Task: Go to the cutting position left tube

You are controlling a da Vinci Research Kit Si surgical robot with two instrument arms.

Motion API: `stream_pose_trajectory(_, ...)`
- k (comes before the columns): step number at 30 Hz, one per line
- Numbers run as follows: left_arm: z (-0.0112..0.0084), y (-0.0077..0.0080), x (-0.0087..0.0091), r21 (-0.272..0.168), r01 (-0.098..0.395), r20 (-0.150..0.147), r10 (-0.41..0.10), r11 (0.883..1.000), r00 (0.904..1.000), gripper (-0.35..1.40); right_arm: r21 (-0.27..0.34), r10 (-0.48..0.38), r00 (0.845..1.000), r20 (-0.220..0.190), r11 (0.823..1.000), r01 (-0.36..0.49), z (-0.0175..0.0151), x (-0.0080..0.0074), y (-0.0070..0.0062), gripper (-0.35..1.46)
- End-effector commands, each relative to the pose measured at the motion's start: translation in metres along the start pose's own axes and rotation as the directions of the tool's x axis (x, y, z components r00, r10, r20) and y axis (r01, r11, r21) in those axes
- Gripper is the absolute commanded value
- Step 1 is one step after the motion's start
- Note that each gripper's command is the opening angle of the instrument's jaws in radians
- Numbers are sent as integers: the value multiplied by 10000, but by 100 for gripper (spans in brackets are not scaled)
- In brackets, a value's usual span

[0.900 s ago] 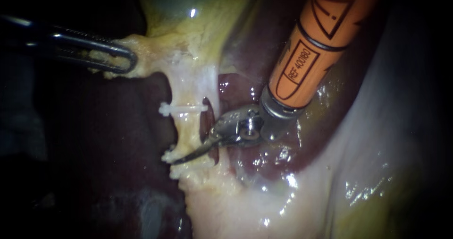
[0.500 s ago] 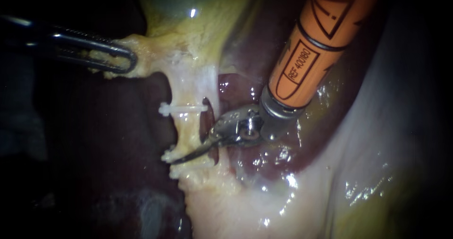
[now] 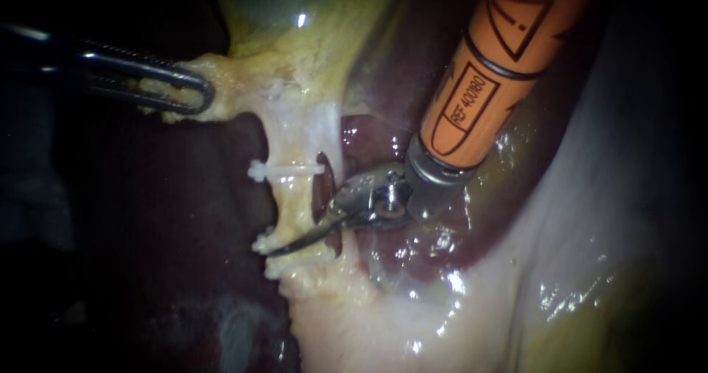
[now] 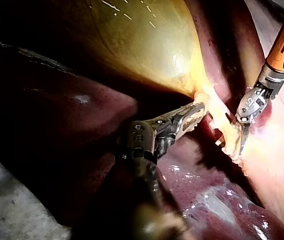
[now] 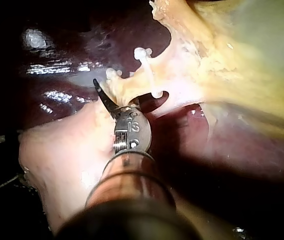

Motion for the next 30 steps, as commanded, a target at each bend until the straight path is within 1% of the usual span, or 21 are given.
stream_pose_trajectory(1,0,0,0,0,-1,0,1,10000,10000,-35,-13,-6,9999,-130,10000,6,2,0,0,114)
stream_pose_trajectory(3,0,0,0,0,-1,0,1,10000,10000,-35,-3,-15,9998,-185,10000,15,3,0,0,124)
stream_pose_trajectory(7,0,0,0,-1,-1,1,1,10000,10000,-35,34,-32,9994,-355,10000,33,4,-1,2,131)
stream_pose_trajectory(12,-1,0,0,-2,-2,1,2,10000,10000,-35,112,-43,9983,-579,9999,49,3,-3,6,134)
stream_pose_trajectory(20,-1,0,-1,-4,-4,3,4,10000,10000,-35,-194,-50,9951,-991,9998,31,-1,-6,17,145)
stream_pose_trajectory(22,-1,0,-1,-5,-4,3,4,10000,10000,-35,-173,-53,9942,-1078,9998,34,-3,-7,19,145)
stream_pose_trajectory(28,-1,0,-1,-7,-4,4,4,10000,10000,-35,-181,-39,9922,-1244,9998,17,-10,-8,21,145)
stream_pose_trajectory(30,-1,0,-1,-7,-4,4,4,10000,10000,-35,-134,26,9907,-1363,9999,-44,-12,-6,22,145)
